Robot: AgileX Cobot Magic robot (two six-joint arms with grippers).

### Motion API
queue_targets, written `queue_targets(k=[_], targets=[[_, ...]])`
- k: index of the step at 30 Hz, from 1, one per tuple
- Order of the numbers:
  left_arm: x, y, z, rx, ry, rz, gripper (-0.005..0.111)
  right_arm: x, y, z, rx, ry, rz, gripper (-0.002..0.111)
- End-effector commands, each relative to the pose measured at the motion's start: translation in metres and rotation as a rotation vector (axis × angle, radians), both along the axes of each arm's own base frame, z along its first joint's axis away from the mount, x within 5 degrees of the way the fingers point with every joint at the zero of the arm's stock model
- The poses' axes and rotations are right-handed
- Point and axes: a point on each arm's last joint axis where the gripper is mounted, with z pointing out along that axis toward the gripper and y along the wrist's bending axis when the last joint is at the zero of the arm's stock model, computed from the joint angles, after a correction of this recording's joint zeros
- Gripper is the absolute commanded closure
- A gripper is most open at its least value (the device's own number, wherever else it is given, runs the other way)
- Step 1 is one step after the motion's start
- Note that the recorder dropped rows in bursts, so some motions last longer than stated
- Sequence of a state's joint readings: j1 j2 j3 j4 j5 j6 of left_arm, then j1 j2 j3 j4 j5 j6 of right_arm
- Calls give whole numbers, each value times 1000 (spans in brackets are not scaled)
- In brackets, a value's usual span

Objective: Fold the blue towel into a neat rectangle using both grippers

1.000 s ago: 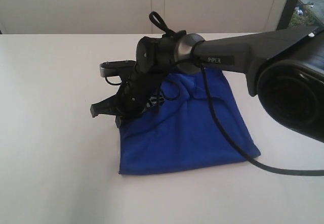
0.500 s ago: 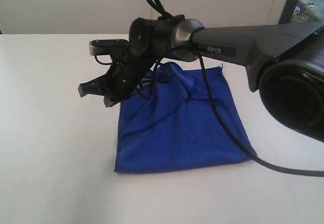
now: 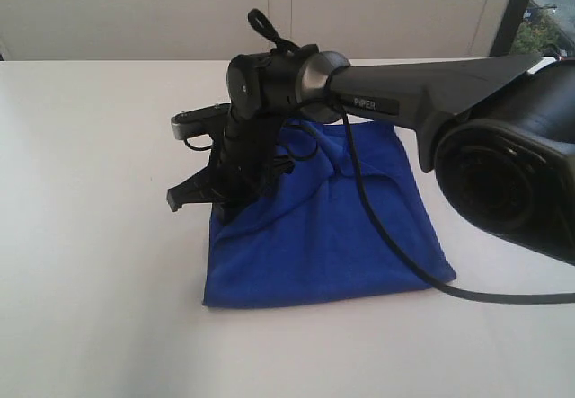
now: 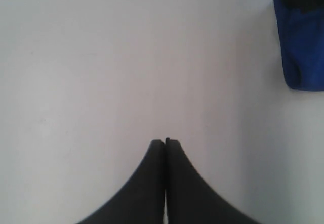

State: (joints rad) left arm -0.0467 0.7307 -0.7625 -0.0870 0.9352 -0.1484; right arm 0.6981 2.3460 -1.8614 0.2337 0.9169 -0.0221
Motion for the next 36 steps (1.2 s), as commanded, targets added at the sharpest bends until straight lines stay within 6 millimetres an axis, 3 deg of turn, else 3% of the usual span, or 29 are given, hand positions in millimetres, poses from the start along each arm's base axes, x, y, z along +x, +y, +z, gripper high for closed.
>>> queue_targets(k=[1, 13, 18, 19, 21, 22, 23, 26, 28, 31, 36], targets=[[-3, 0, -1, -8, 14, 5, 107, 0, 1, -12, -7, 21, -33, 108], [-3, 0, -1, -8, 14, 5, 107, 1, 6, -24, 40, 48, -88, 108], [-3, 0, -1, -8, 14, 5, 107, 5, 2, 15, 82, -26, -87, 108], [-3, 0, -1, -8, 14, 5, 107, 8, -3, 33, 96, -75, -88, 108], [-3, 0, -1, -8, 14, 5, 107, 17, -23, 77, 148, -148, -128, 108], [-3, 0, -1, -8, 14, 5, 107, 20, -30, 86, 159, -164, -142, 108], [-3, 0, -1, -8, 14, 5, 107, 27, -48, 104, 175, -184, -178, 108], [-3, 0, -1, -8, 14, 5, 107, 35, -76, 119, 168, -176, -188, 108], [-3, 0, -1, -8, 14, 5, 107, 44, -106, 117, 173, -146, -221, 108], [-3, 0, -1, -8, 14, 5, 107, 55, -151, 91, 193, -74, -341, 108], [-3, 0, -1, -8, 14, 5, 107, 62, -186, 65, 220, -57, -492, 108]])
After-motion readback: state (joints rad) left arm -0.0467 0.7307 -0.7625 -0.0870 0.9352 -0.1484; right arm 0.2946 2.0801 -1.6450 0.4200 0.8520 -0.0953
